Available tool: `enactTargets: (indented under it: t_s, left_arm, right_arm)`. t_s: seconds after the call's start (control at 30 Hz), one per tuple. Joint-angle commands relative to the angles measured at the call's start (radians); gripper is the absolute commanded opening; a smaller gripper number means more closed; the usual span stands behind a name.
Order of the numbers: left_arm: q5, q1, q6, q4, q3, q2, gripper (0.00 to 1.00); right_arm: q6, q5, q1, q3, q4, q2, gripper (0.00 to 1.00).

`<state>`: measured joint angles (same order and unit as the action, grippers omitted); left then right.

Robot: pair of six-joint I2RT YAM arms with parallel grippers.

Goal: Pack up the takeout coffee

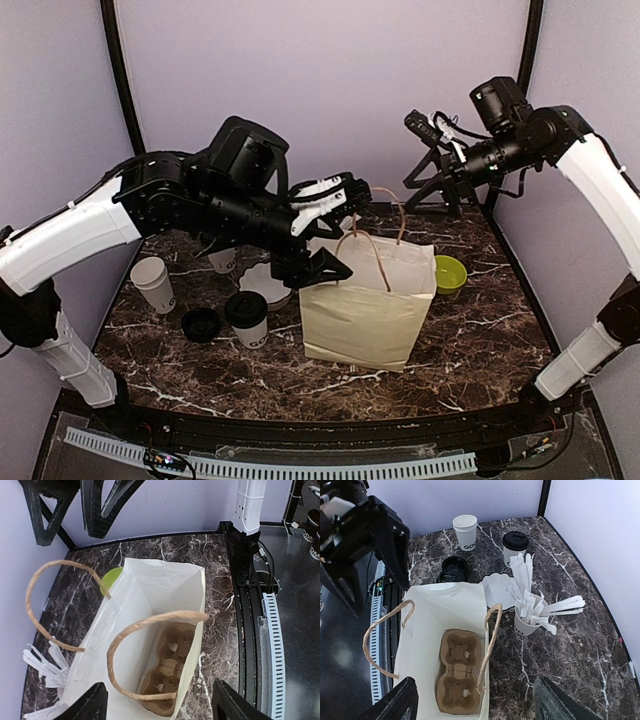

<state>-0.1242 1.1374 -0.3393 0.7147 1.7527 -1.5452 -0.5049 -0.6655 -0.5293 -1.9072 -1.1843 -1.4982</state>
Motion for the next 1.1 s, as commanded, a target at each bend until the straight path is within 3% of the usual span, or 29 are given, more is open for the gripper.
enactTargets:
  t_s: [0.0, 0.1, 0.13, 0.17, 0.2, 0.27, 0.3, 0.57, 1.0, 1.03, 1.07]
  left_arm:
    - [-0.011, 0.001, -0.009, -0.051, 0.026, -0.053, 0.65]
    - [0.014, -0.001, 0.012, -0.074, 0.048, -0.086, 0.55]
    - [0.020, -0.006, 0.017, -0.075, 0.057, -0.092, 0.47]
    - [0.018, -0.009, 0.026, -0.073, 0.079, -0.106, 0.42]
    - [0.017, -0.015, 0.030, -0.064, 0.092, -0.113, 0.24]
    - [0.023, -0.019, 0.045, -0.050, 0.132, -0.119, 0.05]
    - [0.023, -0.019, 0.050, -0.045, 0.149, -0.113, 0.01]
    - [-0.091, -0.018, 0.098, -0.012, 0.284, -0.091, 0.00]
    - [-0.074, -0.018, 0.102, -0.014, 0.306, -0.125, 0.01]
    - [-0.066, -0.019, 0.105, -0.015, 0.289, -0.126, 0.06]
    - [-0.050, -0.019, 0.107, -0.013, 0.279, -0.127, 0.28]
  right_arm:
    - [-0.004, -0.070, -0.026, 0.080, 0.019, -0.038, 0.78]
    - [0.041, -0.023, -0.043, 0.098, 0.064, -0.062, 0.69]
    - [0.047, -0.018, -0.043, 0.094, 0.068, -0.068, 0.66]
    - [0.050, -0.018, -0.043, 0.082, 0.068, -0.075, 0.53]
    - [0.052, -0.017, -0.043, 0.064, 0.062, -0.080, 0.35]
    - [0.054, -0.012, -0.042, 0.017, 0.049, -0.090, 0.02]
    - [0.056, -0.005, -0.043, -0.005, 0.046, -0.089, 0.00]
    - [0.070, 0.060, -0.043, -0.208, 0.037, -0.076, 0.00]
    - [0.052, 0.122, -0.043, -0.181, 0.051, -0.090, 0.00]
    - [0.050, 0.127, -0.042, -0.157, 0.063, -0.086, 0.00]
    - [0.051, 0.132, -0.040, -0.119, 0.079, -0.082, 0.05]
